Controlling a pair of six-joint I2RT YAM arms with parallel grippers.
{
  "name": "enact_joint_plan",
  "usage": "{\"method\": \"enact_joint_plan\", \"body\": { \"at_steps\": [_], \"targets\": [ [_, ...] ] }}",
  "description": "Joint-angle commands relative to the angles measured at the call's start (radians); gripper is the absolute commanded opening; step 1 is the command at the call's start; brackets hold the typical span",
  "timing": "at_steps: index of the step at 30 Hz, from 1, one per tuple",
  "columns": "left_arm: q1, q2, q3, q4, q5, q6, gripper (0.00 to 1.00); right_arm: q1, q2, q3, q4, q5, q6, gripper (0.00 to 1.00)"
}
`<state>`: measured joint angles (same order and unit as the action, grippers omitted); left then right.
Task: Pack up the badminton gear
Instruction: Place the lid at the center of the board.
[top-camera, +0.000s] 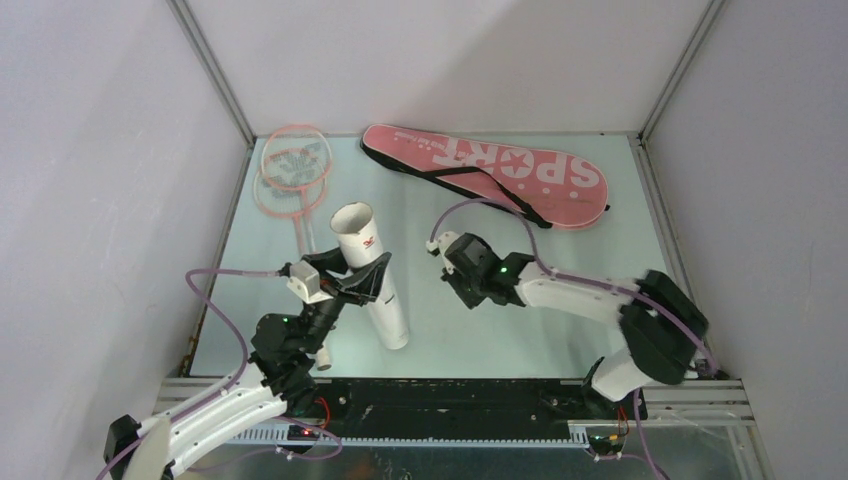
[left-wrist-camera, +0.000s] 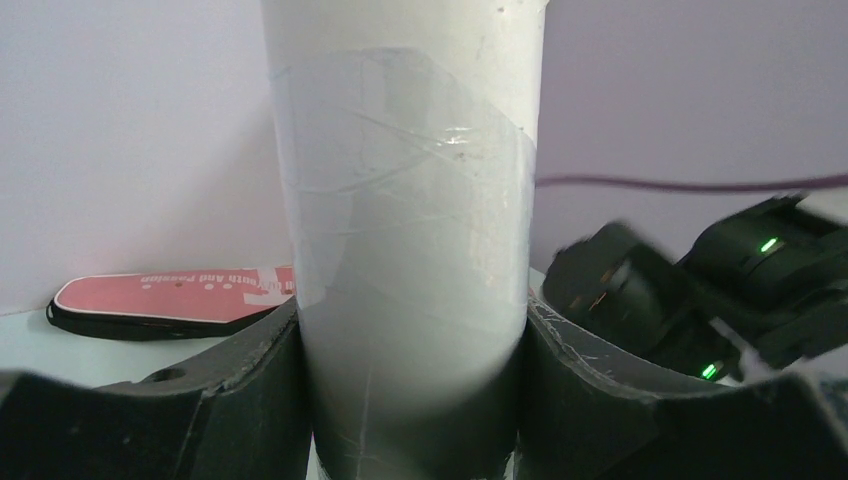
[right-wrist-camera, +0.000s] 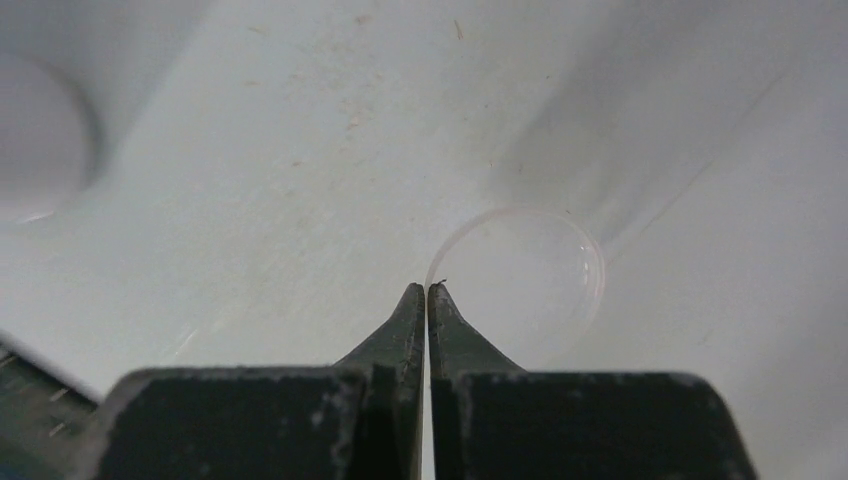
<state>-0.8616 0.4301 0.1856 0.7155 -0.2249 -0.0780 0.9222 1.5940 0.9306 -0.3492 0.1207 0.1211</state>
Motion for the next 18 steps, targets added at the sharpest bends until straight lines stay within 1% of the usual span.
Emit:
{"method": "enact_joint_plan", "body": {
  "at_steps": [1, 4, 5, 7, 10, 12, 14, 15, 16, 17, 18],
  "targets": [
    [0.000, 0.002, 0.004, -0.123, 0.034, 0.041, 0.42, -0.013, -0.279, 0.111, -0.088, -0.115, -0.033, 0.00],
    [0.001, 0.004, 0.003, -0.121, 0.045, 0.042, 0.42, -0.019, -0.362, 0.134, -0.150, -0.162, -0.059, 0.00],
    [0.001, 0.004, 0.002, -0.124, 0.053, 0.043, 0.41, -0.022, -0.367, 0.136, -0.167, -0.169, -0.059, 0.00],
    [0.001, 0.003, 0.003, -0.127, 0.062, 0.043, 0.40, -0.018, -0.390, 0.138, -0.171, -0.140, -0.059, 0.00],
    [0.001, 0.002, 0.008, -0.140, 0.091, 0.051, 0.41, 0.000, -0.430, 0.213, -0.197, -0.133, -0.098, 0.00],
    [0.001, 0.014, 0.011, -0.143, 0.129, 0.065, 0.42, 0.031, -0.445, 0.299, -0.241, -0.142, -0.165, 0.00],
    [0.001, 0.034, 0.025, -0.155, 0.167, 0.074, 0.42, 0.043, -0.444, 0.406, -0.287, -0.187, -0.224, 0.00],
    [0.000, 0.048, 0.029, -0.154, 0.179, 0.075, 0.42, 0.048, -0.439, 0.492, -0.320, -0.226, -0.260, 0.00],
    [0.000, 0.054, 0.036, -0.155, 0.205, 0.098, 0.42, 0.052, -0.417, 0.541, -0.347, -0.248, -0.280, 0.00],
    [0.001, 0.061, 0.041, -0.157, 0.224, 0.106, 0.42, 0.065, -0.399, 0.651, -0.407, -0.298, -0.328, 0.00],
    [0.000, 0.063, 0.043, -0.165, 0.265, 0.122, 0.43, 0.075, -0.362, 0.705, -0.438, -0.317, -0.354, 0.00]
  ]
}}
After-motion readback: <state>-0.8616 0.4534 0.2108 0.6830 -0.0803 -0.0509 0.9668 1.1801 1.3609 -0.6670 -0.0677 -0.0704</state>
